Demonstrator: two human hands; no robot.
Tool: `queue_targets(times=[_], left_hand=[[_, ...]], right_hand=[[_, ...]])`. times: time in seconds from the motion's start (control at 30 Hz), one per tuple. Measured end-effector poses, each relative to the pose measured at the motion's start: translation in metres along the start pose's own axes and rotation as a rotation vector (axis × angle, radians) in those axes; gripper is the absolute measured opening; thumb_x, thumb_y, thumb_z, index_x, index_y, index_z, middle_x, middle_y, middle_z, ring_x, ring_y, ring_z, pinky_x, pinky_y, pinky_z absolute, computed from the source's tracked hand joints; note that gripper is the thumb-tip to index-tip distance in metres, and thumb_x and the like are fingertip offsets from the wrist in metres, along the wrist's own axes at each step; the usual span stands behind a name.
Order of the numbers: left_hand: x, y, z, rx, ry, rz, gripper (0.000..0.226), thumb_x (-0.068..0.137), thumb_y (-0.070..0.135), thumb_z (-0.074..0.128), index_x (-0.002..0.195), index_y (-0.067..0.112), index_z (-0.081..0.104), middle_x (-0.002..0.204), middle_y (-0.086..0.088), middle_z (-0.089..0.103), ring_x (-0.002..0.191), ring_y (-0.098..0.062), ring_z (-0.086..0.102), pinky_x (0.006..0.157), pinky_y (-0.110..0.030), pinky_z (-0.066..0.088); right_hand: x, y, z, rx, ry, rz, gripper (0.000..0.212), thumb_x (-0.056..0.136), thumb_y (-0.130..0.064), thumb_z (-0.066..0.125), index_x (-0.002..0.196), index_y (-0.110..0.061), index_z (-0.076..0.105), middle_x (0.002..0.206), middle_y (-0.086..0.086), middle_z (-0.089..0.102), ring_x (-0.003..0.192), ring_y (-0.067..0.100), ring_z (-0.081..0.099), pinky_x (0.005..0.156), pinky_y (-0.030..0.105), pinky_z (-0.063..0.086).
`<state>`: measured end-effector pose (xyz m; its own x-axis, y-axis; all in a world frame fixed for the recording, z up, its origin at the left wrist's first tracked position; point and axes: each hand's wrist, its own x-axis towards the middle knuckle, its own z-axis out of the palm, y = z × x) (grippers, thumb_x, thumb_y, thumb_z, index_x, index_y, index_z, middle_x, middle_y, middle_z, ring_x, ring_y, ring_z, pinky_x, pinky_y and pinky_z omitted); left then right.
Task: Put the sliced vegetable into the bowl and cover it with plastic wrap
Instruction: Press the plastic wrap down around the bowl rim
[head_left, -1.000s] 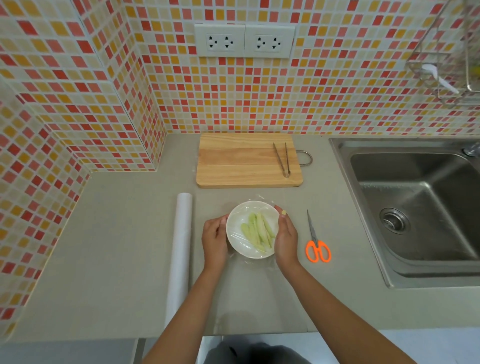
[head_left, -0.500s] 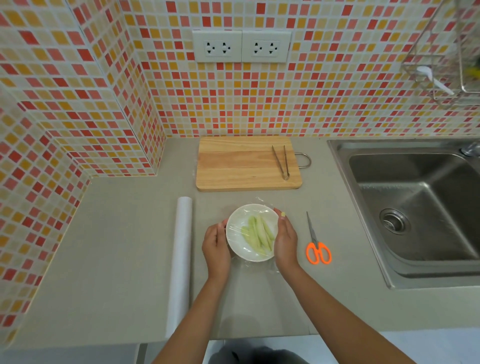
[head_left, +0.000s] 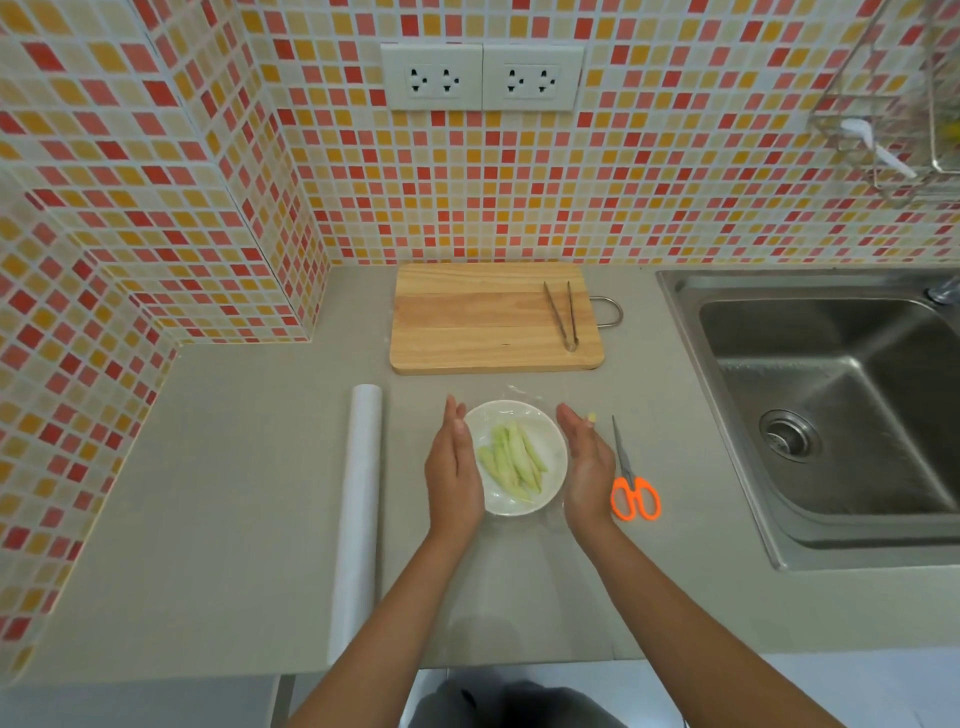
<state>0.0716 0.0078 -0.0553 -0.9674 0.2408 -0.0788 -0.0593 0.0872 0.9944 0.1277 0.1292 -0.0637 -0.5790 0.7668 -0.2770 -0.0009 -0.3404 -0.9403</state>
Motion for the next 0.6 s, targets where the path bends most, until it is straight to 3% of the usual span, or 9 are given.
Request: queue_targets(times=[0.07, 0.17, 0.3, 0.37, 0.47, 0.53, 0.6], left_hand=[[-0.002, -0.005, 0.003, -0.015, 0.016, -0.02, 0.048, 0.101, 0.044, 0.027, 0.147, 0.03, 0.035, 0.139, 0.013, 0.052, 0.127, 0.008, 0.043, 0.107, -0.017, 0.033], [-0.004, -0.005, 0.007, -0.041, 0.07, -0.033, 0.047, 0.101, 0.043, 0.026, 0.146, 0.031, 0.035, 0.134, 0.015, 0.055, 0.125, 0.005, 0.046, 0.109, -0.025, 0.036], [-0.003, 0.001, 0.01, -0.131, 0.125, -0.096, 0.045, 0.101, 0.043, 0.027, 0.143, 0.031, 0.039, 0.132, 0.01, 0.057, 0.127, -0.009, 0.049, 0.109, -0.035, 0.038], [-0.004, 0.005, 0.009, -0.177, 0.124, -0.142, 0.042, 0.102, 0.042, 0.026, 0.138, 0.03, 0.045, 0.134, 0.013, 0.055, 0.129, -0.011, 0.048, 0.11, -0.036, 0.038], [-0.011, 0.005, 0.006, -0.203, 0.133, -0.184, 0.049, 0.102, 0.044, 0.026, 0.139, 0.021, 0.048, 0.124, 0.033, 0.051, 0.127, -0.002, 0.048, 0.104, -0.023, 0.041], [-0.018, 0.004, 0.004, -0.167, 0.172, -0.187, 0.048, 0.101, 0.045, 0.029, 0.138, 0.022, 0.05, 0.117, 0.034, 0.054, 0.115, 0.014, 0.05, 0.091, -0.006, 0.041], [-0.023, 0.006, 0.001, -0.102, 0.223, -0.169, 0.043, 0.102, 0.043, 0.031, 0.136, 0.025, 0.05, 0.113, 0.028, 0.06, 0.11, 0.014, 0.053, 0.087, -0.005, 0.042]], right_hand=[[-0.002, 0.004, 0.004, 0.025, -0.052, 0.05, 0.034, 0.1, -0.03, 0.043, 0.112, -0.01, 0.069, 0.113, 0.004, 0.069, 0.106, 0.019, 0.064, 0.096, 0.034, 0.046], [-0.001, 0.01, 0.007, 0.053, -0.067, 0.094, 0.034, 0.099, -0.03, 0.044, 0.12, -0.015, 0.067, 0.124, 0.01, 0.066, 0.117, 0.024, 0.061, 0.103, 0.039, 0.046], [0.0, 0.002, 0.007, 0.082, -0.138, 0.183, 0.049, 0.082, -0.058, 0.052, 0.111, -0.024, 0.072, 0.118, 0.009, 0.069, 0.112, 0.023, 0.064, 0.1, 0.039, 0.047], [0.004, -0.001, 0.005, 0.047, -0.173, 0.201, 0.052, 0.089, -0.059, 0.043, 0.115, -0.023, 0.07, 0.117, 0.008, 0.07, 0.112, 0.023, 0.064, 0.102, 0.041, 0.046], [0.012, -0.008, 0.004, -0.029, -0.126, 0.15, 0.05, 0.101, -0.046, 0.03, 0.128, -0.016, 0.06, 0.132, 0.005, 0.061, 0.124, 0.018, 0.055, 0.11, 0.038, 0.038], [0.012, -0.015, 0.005, -0.093, -0.004, 0.038, 0.047, 0.103, -0.04, 0.029, 0.131, -0.016, 0.057, 0.139, 0.001, 0.055, 0.13, 0.01, 0.047, 0.11, 0.028, 0.032], [0.003, -0.017, 0.004, -0.116, 0.145, -0.052, 0.046, 0.103, -0.039, 0.03, 0.128, -0.015, 0.059, 0.135, -0.001, 0.057, 0.128, 0.008, 0.048, 0.104, 0.021, 0.032]])
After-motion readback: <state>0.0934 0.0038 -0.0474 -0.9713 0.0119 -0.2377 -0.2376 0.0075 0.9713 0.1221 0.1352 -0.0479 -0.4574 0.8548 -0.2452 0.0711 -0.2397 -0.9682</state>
